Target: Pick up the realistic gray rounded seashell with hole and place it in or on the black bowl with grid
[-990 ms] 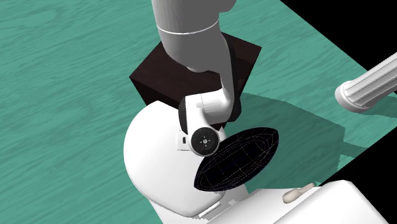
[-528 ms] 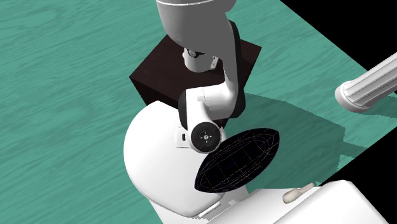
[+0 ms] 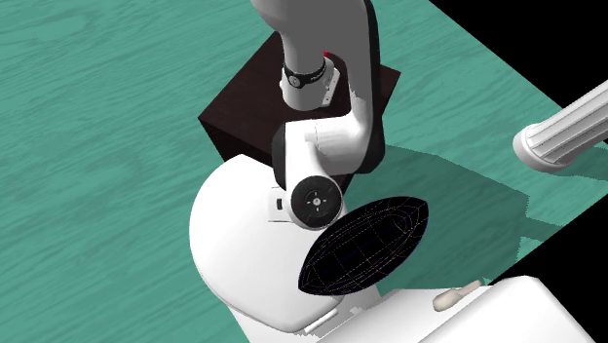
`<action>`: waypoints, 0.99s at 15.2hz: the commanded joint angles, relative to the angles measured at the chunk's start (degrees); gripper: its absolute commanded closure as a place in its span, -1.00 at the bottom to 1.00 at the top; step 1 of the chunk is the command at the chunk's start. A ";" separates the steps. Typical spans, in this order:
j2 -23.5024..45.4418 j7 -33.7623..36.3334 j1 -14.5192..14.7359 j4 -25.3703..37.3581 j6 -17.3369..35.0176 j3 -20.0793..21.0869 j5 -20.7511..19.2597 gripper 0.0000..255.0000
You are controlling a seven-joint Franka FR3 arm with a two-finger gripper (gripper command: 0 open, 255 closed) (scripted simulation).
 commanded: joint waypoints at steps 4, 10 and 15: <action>-4.34 -1.41 -0.42 -0.39 -3.80 0.74 1.84 1.00; -9.14 -2.90 -0.63 -0.30 -8.47 1.27 3.77 1.00; -10.58 -3.29 -0.63 -0.25 -9.89 1.37 4.31 -1.00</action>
